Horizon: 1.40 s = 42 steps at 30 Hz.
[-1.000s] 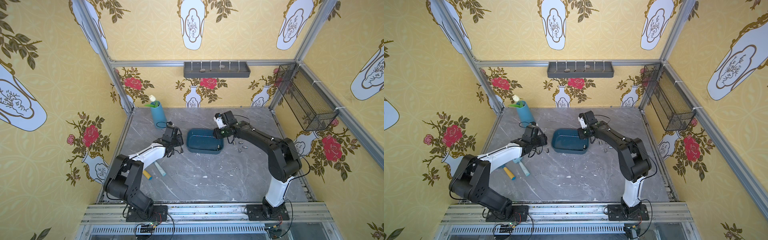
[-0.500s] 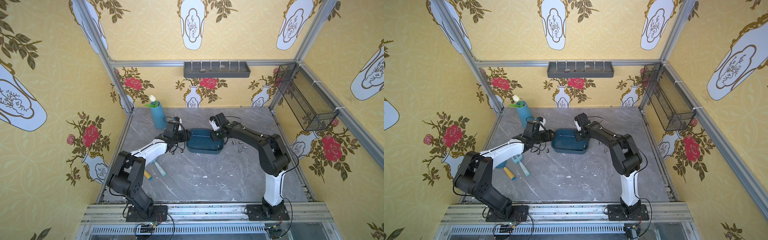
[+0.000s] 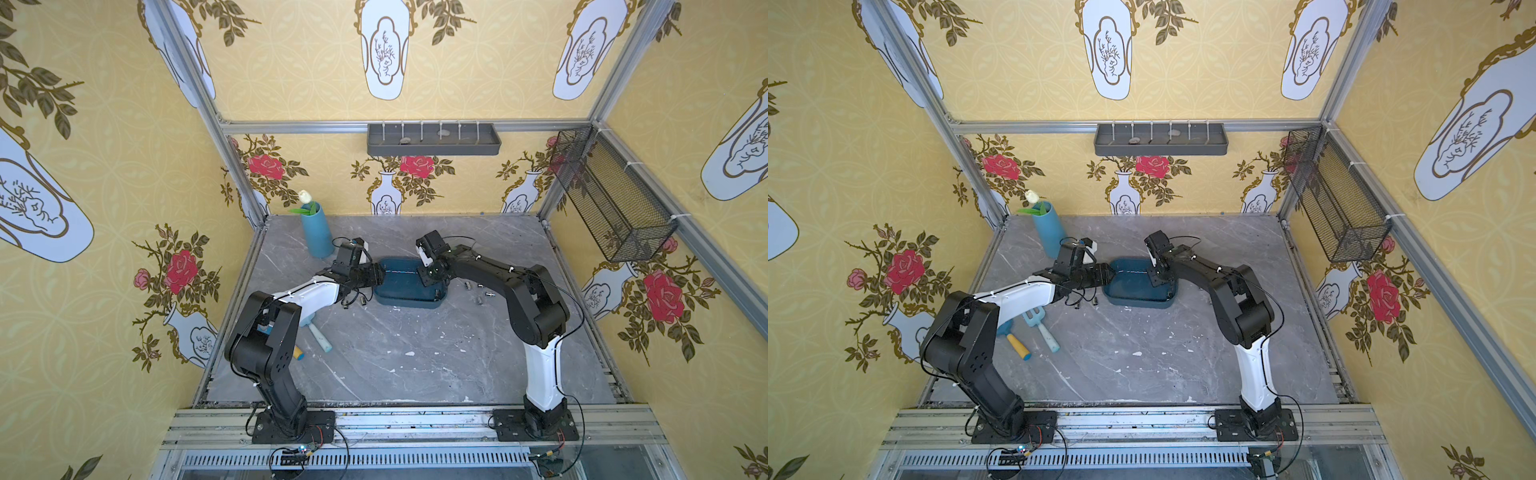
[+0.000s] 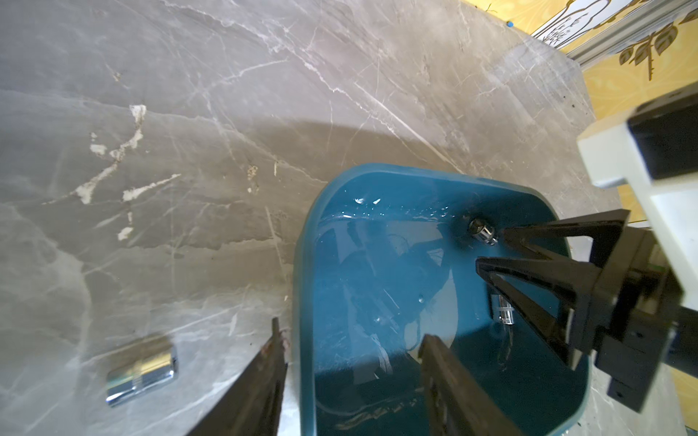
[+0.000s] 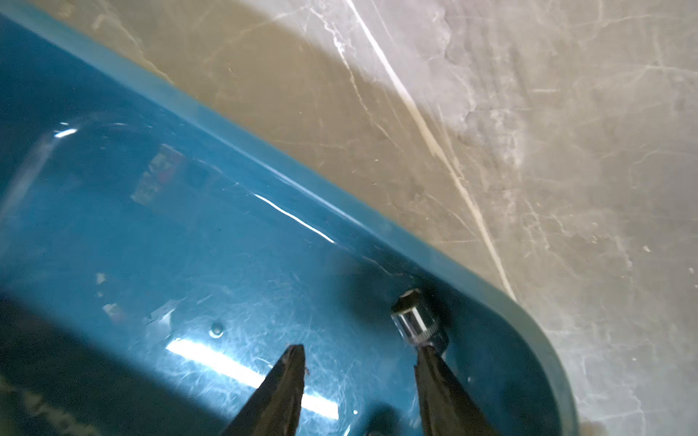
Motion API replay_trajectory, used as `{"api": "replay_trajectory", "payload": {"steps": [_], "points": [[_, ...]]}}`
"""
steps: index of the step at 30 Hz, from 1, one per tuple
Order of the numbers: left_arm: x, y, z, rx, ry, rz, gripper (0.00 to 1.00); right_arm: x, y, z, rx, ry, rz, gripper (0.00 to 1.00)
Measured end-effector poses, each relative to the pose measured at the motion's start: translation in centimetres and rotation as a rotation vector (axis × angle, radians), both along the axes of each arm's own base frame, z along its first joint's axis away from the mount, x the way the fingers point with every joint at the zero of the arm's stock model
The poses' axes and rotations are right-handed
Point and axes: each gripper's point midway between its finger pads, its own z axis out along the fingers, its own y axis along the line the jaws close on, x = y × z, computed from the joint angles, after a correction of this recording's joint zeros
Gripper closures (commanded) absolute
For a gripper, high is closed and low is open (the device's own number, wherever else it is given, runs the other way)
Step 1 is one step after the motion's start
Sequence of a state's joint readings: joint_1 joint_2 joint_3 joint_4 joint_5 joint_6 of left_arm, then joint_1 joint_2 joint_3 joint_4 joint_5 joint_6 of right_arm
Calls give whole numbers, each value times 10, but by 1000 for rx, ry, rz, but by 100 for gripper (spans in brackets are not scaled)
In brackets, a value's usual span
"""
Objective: Take out the socket from the storage box
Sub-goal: Pick up the socket head from the storage box.
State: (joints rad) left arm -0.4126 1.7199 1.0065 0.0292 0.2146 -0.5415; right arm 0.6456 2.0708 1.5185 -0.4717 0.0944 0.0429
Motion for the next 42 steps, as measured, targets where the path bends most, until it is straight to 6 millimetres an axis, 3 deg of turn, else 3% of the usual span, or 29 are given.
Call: {"api": "replay_trajectory", "payload": {"steps": [20,26,30,42], "points": [[1,-7,-2,-5,-6,-21,50,12,-4,-15,-124,-59,-21,41],[0,-8,-2,-3,-7,-25,51,5,1,-17,-112,-47,-4,41],[0,-9,-2,-4,-7,-29,51,-3,6,-17,-92,-30,17,44],[-1,-11,-2,-3,-8,-33,52,1,2,-19,-57,-4,7,56]]}}
